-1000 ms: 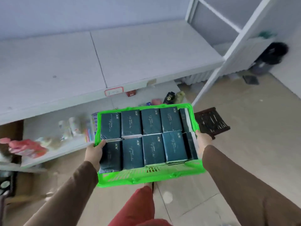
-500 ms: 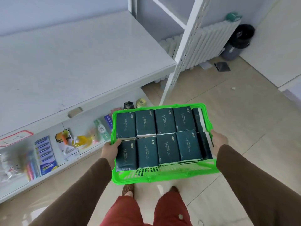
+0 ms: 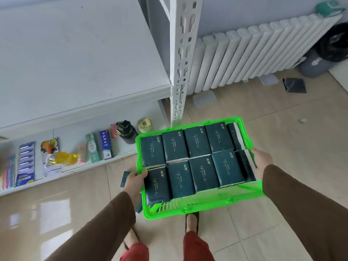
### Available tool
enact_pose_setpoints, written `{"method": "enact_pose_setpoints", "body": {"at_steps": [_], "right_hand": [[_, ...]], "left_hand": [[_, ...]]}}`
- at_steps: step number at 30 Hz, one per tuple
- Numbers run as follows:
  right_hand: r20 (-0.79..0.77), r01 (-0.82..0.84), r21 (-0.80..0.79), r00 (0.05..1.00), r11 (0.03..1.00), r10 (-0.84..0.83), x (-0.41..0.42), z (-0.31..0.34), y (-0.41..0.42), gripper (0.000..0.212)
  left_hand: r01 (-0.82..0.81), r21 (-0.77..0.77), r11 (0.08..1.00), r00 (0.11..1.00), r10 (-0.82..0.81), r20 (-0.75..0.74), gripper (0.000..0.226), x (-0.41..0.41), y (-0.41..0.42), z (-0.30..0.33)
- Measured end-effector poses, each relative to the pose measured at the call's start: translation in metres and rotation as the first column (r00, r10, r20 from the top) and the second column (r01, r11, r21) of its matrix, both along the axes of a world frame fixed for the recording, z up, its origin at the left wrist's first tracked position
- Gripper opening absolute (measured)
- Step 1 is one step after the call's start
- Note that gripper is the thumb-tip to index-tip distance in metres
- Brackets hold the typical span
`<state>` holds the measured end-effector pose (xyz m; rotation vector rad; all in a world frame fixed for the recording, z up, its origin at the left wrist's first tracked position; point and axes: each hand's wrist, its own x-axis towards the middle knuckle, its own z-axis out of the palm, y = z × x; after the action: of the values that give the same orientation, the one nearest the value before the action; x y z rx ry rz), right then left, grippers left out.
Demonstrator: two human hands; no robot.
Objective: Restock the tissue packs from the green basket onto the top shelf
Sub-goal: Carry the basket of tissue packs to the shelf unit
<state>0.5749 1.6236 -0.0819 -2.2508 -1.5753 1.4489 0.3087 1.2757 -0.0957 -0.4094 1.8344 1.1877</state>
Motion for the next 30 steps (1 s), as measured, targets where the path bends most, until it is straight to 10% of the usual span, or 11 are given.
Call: {"method": "enact_pose_setpoints", "body": {"at_steps": [15,20,23,26,30], "right_hand": [[-0.019,-0.114,0.002,0.993,0.993,0.114,-0.025,-0.075,0.08,0.027],[0.016,-0.181,0.072,0.984,0.981,0.18,-0.021,-0.071,0.069,0.05],[0.131,-0.252,0.344,0.967,0.904,0.22,-0.025,-0.052,0.041,0.045],[-0.176,-0.124,0.453,0.959,0.883,0.224,-0.034,-0.015,-0.027,0.028],[-0.396,-0.087,-0.145,0.918,0.986,0.023,-0.04,-0.007,-0.154,0.035]], "left_hand": [[-0.086,-0.017,0.996,0.994,0.087,0.068,0.014,0.03,0.059,-0.065],[-0.016,-0.045,0.999,1.0,0.015,-0.017,0.01,0.033,0.057,-0.061],[0.123,-0.176,0.977,0.973,-0.154,-0.175,0.049,0.029,0.049,-0.063],[0.281,-0.449,0.848,0.684,-0.505,-0.527,0.052,0.034,0.046,-0.041],[0.57,-0.591,0.571,0.209,-0.796,-0.568,0.054,0.045,0.052,-0.027]]}}
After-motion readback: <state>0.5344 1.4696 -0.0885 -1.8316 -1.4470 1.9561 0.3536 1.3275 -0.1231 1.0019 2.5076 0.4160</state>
